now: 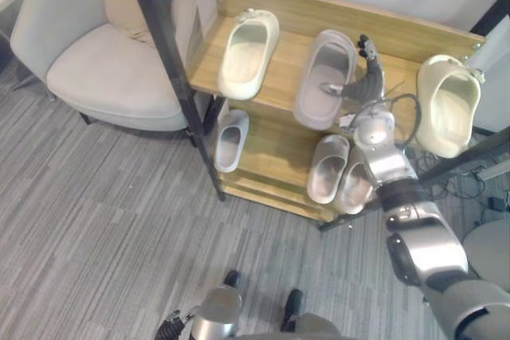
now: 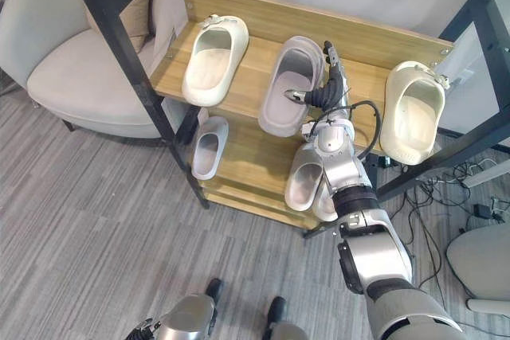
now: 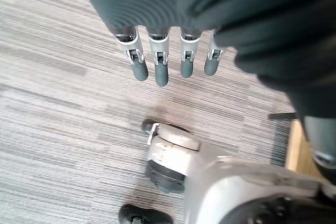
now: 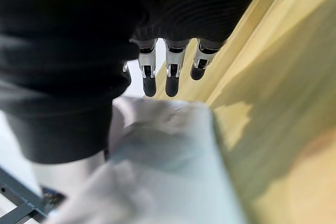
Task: Organize the slippers on the shoe rack
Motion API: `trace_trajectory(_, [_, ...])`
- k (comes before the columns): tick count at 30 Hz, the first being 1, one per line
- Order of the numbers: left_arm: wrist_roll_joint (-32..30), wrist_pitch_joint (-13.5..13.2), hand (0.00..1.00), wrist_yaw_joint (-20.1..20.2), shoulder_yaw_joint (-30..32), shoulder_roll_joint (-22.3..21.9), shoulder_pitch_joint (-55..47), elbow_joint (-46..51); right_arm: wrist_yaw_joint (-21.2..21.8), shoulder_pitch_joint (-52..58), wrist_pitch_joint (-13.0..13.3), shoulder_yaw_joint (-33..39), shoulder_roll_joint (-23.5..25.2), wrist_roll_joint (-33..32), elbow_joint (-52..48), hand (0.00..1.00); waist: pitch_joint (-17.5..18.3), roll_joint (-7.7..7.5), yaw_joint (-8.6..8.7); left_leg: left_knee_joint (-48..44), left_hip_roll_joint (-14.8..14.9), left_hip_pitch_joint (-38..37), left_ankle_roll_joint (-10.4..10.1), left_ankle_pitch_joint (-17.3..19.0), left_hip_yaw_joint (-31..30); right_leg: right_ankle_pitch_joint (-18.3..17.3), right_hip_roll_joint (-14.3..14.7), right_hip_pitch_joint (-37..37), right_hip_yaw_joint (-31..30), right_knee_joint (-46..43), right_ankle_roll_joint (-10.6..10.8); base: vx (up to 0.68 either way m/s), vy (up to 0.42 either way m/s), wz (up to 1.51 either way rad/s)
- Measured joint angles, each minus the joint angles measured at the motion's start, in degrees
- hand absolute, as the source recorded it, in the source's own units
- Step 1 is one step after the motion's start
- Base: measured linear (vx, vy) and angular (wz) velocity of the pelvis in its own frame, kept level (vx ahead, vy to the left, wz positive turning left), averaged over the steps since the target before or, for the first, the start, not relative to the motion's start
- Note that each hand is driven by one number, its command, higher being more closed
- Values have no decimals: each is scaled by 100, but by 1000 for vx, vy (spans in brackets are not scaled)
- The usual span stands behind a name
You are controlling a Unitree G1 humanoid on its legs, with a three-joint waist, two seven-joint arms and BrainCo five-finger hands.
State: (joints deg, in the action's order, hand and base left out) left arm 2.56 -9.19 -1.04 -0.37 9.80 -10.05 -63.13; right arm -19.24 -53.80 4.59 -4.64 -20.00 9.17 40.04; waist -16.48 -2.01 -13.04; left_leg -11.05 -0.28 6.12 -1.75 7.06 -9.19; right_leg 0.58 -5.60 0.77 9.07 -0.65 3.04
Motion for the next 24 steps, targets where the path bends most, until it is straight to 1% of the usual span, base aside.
trace_trajectory(3, [23, -3, 0, -3, 1, 3, -49, 60, -14, -84, -4, 3, 103, -30, 68, 100, -11, -21, -78, -15, 34, 30, -80, -46, -55, -20, 62, 3, 31, 11, -1, -45, -45, 8])
trace_trajectory(5, [107, -3, 0, -8, 13, 7, -57, 63, -93, -397, 3, 27, 157, -61, 361, 100, -16, -34, -75, -24, 69, 100, -120, -70, -91, -23, 102, -49, 60, 12, -4, -35, -63, 8])
trace_trajectory(7, [212, 1, 0, -8, 59, -4, -61, 62, -105, -641, -21, 219, 188, -302, 471, 100, -25, -52, -78, -16, 91, 166, -165, -101, -143, -22, 130, -77, 141, 28, -4, -24, -60, 16])
trace_trajectory(8, [225, 1, 0, -10, 59, -2, -66, 62, -120, -678, -29, 258, 220, -321, 471, 100, -33, -70, -93, -14, 99, 171, -170, -104, -157, -22, 139, -76, 160, 32, -4, 59, -52, 12])
trace_trajectory(9, [334, 1, 0, -32, 60, 16, -90, 65, -166, -844, 3, 287, 426, -618, 470, 100, -17, -131, -148, -26, 127, 171, -185, -117, -158, -13, 154, -69, 165, 47, -8, 69, -37, 4])
trace_trajectory(12, [336, 1, 0, -34, 60, 19, -92, 65, -164, -888, 4, 281, 428, -691, 470, 100, -10, -141, -151, -20, 147, 168, -184, -117, -159, -8, 152, -66, 165, 46, -12, 23, -11, 0])
trace_trajectory(15, [376, 0, 0, -31, 55, 43, -117, 67, -149, -886, 4, 224, 423, -710, 461, 100, 25, -193, -134, -5, 166, 142, -185, -117, -137, -2, 164, -62, 139, 46, -20, -3, -6, -4])
trace_trajectory(19, [431, -4, 0, -22, 49, 75, -192, 66, -58, -620, 87, 210, 414, -821, 322, 100, 81, -274, -128, 195, 153, -24, -197, -205, -82, 12, 151, -47, 65, 23, -30, -9, 2, -11])
trace_trajectory(20, [430, -2, 0, -21, 49, 85, -209, 59, -56, -462, 116, 211, 399, -871, 304, 100, 102, -294, -104, 287, 149, -68, -195, -261, -77, 15, 141, -49, 50, 15, -28, -23, -2, -5])
trace_trajectory(24, [430, -1, 0, -22, 48, 85, -246, 54, -62, 174, 150, 215, 385, -926, -219, 100, 103, -296, -39, 513, 146, -160, -193, -386, -72, 50, 123, -65, 20, 7, -25, -46, 0, -1])
